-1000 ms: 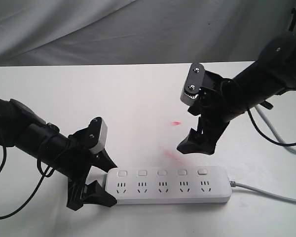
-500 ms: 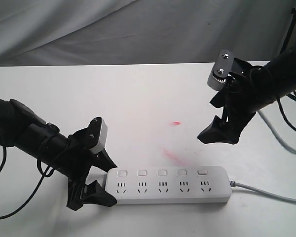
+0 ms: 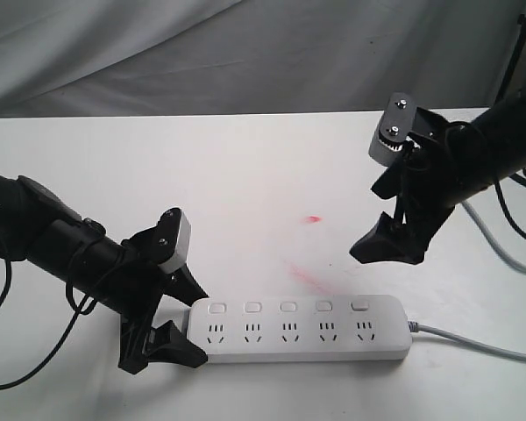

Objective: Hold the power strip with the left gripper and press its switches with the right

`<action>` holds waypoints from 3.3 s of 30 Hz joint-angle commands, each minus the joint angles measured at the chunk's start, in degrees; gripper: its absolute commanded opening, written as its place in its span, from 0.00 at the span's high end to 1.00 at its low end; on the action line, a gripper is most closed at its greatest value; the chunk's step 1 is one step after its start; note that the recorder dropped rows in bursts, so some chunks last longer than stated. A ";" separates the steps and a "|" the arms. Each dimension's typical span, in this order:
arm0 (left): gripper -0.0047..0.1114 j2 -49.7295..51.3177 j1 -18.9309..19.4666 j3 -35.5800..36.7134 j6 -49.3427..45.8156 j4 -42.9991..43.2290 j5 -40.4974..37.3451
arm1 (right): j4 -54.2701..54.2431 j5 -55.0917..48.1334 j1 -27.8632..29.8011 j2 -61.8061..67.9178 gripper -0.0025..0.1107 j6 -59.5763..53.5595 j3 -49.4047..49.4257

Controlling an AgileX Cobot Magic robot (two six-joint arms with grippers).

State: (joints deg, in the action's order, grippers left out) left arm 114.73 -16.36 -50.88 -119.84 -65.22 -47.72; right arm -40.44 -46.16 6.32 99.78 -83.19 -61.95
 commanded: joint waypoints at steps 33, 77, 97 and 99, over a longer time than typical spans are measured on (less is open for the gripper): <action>0.48 -0.03 -0.28 -0.14 -0.15 -0.28 0.15 | -3.13 8.08 -0.48 8.74 0.07 -4.33 5.18; 0.48 -0.03 -0.28 -0.14 -0.15 -0.28 0.15 | -1.03 14.62 -1.25 10.50 0.07 -4.78 8.17; 0.48 -0.03 -0.28 -0.14 -0.15 -0.28 0.15 | -6.16 10.79 -1.25 -1.37 0.07 -1.67 8.17; 0.48 -0.03 -0.28 -0.14 -0.15 -0.28 0.15 | -6.16 10.66 -1.25 -1.37 0.07 -0.97 8.17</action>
State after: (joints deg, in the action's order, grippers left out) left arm 114.73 -16.36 -50.88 -119.84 -65.22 -47.61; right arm -46.07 -34.86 5.10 98.95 -85.10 -54.23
